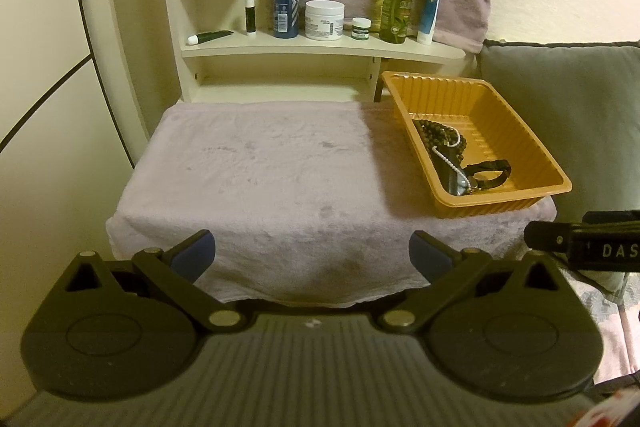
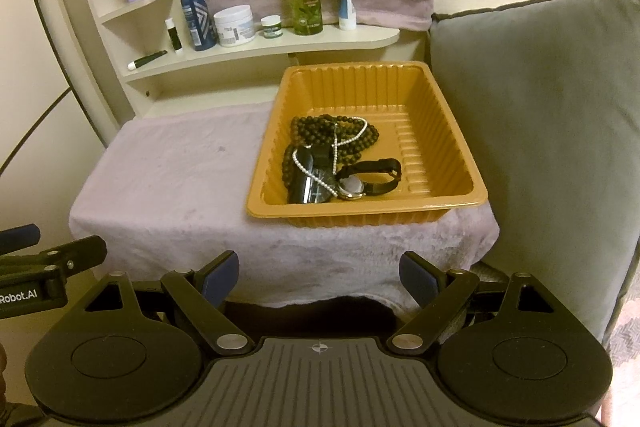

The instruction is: Organize jewelry

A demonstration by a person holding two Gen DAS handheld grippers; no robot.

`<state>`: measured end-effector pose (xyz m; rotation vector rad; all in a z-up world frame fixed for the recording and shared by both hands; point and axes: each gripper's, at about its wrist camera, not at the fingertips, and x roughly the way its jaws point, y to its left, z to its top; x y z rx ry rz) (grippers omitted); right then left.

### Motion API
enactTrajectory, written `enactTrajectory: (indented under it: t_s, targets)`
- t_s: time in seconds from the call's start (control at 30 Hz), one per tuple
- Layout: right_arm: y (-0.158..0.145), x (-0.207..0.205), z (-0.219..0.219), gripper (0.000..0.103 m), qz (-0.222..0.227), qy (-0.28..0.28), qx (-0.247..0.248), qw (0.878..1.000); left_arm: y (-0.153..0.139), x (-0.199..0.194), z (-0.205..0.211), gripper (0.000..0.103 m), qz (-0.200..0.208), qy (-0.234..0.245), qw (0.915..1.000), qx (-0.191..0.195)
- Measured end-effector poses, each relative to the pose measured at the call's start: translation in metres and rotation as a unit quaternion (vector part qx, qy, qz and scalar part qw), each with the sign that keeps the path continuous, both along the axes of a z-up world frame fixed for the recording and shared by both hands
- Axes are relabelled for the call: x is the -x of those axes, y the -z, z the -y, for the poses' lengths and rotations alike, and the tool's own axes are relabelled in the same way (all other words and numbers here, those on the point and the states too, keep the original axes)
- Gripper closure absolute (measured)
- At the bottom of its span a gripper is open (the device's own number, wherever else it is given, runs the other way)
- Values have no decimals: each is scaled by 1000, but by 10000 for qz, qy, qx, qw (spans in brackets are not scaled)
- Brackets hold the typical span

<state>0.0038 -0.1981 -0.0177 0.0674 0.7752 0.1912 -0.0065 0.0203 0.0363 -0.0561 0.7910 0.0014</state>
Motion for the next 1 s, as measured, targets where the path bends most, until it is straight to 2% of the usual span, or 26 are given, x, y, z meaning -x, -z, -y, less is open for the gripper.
enactTrajectory:
  t_s: [1.0]
  targets:
    - [2,3,-3,16,9,-33,-4,10000,4,3,0,0,-15,8,10000,19]
